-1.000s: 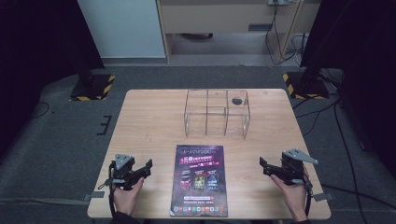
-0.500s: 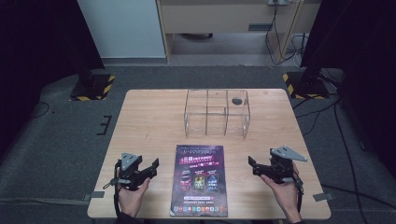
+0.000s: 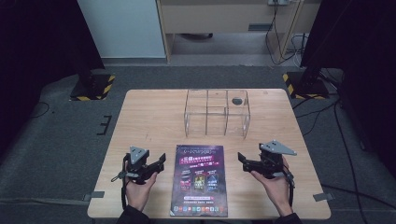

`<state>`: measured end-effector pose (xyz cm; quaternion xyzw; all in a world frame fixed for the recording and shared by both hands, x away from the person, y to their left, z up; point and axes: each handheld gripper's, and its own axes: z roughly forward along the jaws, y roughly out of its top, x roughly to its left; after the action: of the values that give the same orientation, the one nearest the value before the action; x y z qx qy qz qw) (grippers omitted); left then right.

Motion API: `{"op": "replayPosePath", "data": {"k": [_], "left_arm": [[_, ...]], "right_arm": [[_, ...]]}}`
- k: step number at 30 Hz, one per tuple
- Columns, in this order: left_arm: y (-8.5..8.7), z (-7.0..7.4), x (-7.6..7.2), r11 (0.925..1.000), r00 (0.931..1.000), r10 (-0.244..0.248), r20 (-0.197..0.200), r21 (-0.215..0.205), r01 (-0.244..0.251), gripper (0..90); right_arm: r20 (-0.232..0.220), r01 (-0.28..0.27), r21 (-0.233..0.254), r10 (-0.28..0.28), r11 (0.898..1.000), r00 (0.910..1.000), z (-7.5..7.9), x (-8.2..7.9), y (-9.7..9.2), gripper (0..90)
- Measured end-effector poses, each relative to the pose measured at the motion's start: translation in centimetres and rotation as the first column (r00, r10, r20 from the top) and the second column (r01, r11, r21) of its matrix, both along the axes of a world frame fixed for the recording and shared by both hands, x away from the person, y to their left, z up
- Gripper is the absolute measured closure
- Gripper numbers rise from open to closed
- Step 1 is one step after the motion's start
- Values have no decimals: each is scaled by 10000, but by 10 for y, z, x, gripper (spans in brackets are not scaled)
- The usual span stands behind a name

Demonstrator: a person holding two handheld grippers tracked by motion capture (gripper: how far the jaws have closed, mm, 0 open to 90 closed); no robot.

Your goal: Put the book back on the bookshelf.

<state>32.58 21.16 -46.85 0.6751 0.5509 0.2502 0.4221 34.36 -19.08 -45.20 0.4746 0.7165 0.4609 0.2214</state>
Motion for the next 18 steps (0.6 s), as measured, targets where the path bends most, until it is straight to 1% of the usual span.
{"op": "replayPosePath", "data": {"k": [2, 3, 5, 6, 8, 10, 15, 18], "left_arm": [[-6, -2, 2, 10000, 10000, -78, -4, -54, 78, 310], [-6, -2, 2, 10000, 10000, -78, -4, -54, 78, 313], [-9, -6, 3, 9999, 9999, -150, -47, -70, 150, 314], [-10, -8, 3, 9998, 9998, -178, -79, -58, 178, 318], [-12, -13, 3, 9996, 9994, -272, -213, 74, 274, 320], [-13, -17, 4, 9996, 9992, -262, -290, 100, 265, 323], [-18, -24, 5, 9991, 9980, -356, -525, 222, 369, 328], [-21, -26, 6, 9987, 9972, -442, -597, 232, 456, 333]], "right_arm": [[-10, -156, 40, 156, 9999, 9999, 0, 0, 7, 85], [-10, -156, 40, 156, 9999, 9999, 0, 0, 7, 85], [-73, -331, 0, 331, 9995, 9994, -3, 0, 11, 85], [-114, -495, -123, 493, 9987, 9987, -4, -1, 15, 85], [-106, -527, -150, 525, 9985, 9986, -5, -2, 17, 86], [-147, -621, -163, 619, 9979, 9980, -7, -2, 19, 92], [-398, -779, -48, 776, 9970, 9962, -15, -3, 24, 99], [-563, -954, -196, 941, 9952, 9940, -22, -4, 29, 104]]}}
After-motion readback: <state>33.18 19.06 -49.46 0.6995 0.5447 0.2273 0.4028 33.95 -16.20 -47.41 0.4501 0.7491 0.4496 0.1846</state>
